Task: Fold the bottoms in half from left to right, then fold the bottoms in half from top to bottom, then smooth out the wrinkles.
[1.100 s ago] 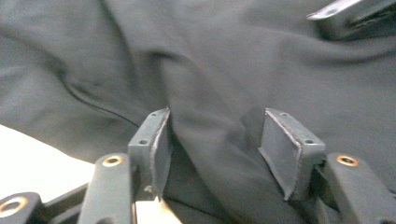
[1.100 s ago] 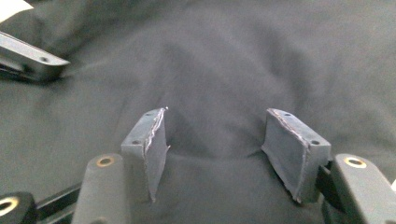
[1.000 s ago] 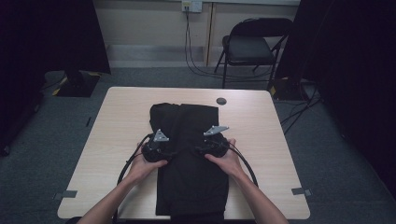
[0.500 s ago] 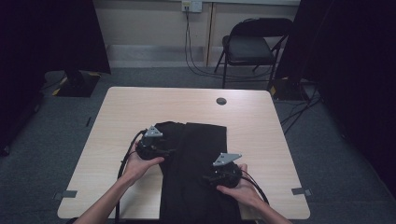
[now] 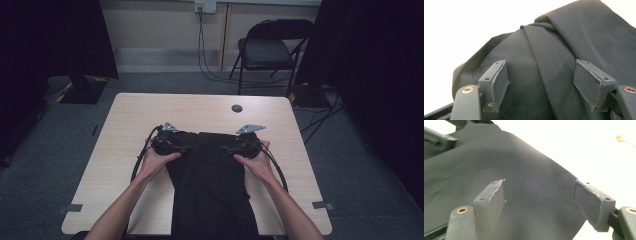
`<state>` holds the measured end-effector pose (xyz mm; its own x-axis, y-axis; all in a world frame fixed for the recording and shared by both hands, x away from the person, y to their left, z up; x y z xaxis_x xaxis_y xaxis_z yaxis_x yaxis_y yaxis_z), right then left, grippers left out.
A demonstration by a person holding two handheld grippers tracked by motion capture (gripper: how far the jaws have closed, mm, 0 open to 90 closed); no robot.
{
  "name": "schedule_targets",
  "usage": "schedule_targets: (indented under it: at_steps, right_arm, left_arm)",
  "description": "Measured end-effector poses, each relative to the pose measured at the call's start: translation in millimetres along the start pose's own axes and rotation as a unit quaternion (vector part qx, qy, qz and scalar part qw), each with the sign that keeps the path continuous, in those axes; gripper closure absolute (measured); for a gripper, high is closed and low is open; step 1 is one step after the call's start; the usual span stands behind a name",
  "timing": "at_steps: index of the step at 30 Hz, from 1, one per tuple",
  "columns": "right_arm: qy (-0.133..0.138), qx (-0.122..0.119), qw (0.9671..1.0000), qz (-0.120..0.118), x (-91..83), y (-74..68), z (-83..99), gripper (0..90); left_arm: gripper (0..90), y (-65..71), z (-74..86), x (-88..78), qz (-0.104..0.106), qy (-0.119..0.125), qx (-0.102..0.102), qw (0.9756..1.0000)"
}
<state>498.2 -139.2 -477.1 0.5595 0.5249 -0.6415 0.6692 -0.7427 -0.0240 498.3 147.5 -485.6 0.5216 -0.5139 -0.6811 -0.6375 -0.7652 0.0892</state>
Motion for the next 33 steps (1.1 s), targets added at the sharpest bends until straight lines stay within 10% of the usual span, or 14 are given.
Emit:
schedule_targets:
  at_steps: [10,18,23,24,27,28,33]
  right_arm:
    - [-0.048,-0.005,0.9987,0.017,39.4,13.1,-3.3,21.2]
    - [-0.051,0.006,0.9984,0.022,49.7,21.0,3.3,18.7]
    - [-0.051,0.004,0.9986,0.011,48.8,16.7,4.7,21.5]
    - [-0.051,-0.012,0.9986,-0.006,45.0,11.6,4.7,42.8]
    - [-0.046,-0.012,0.9987,-0.021,42.1,8.2,5.5,59.0]
    - [-0.044,-0.008,0.9983,-0.038,40.4,3.9,6.6,77.2]
    - [-0.037,0.002,0.9985,-0.04,36.8,3.1,-0.7,85.1]
  left_arm:
    - [19.4,-13.2,11.7,18.8,-0.013,-0.028,-0.015,0.9994]
    - [14.7,-11.3,8.1,24.7,-0.031,-0.045,0.018,0.9983]
    - [43.9,-2.7,3.6,21.4,0.003,-0.051,0.034,0.9981]
    - [56.5,-0.9,3.5,21.3,0.006,-0.049,0.036,0.9981]
    - [68.4,1.3,5.6,20.7,0.03,-0.039,0.024,0.9985]
    - [75.2,1.2,7.0,20.7,0.033,-0.032,0.016,0.9988]
    - [80.1,-6.4,1.2,15.3,0.031,-0.003,-0.015,0.9994]
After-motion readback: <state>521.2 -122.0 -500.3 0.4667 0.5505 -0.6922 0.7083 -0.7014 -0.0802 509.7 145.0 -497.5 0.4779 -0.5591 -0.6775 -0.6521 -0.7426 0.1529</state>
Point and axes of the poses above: each handheld gripper's, and its own axes: x roughly forward along the jaws, z roughly out of its underside, y roughly to its right, the point moved 2 cm from there along x, roughly forward along the jaws, and after that the axes turned 1 degree about -y, right-handed, at the moved point
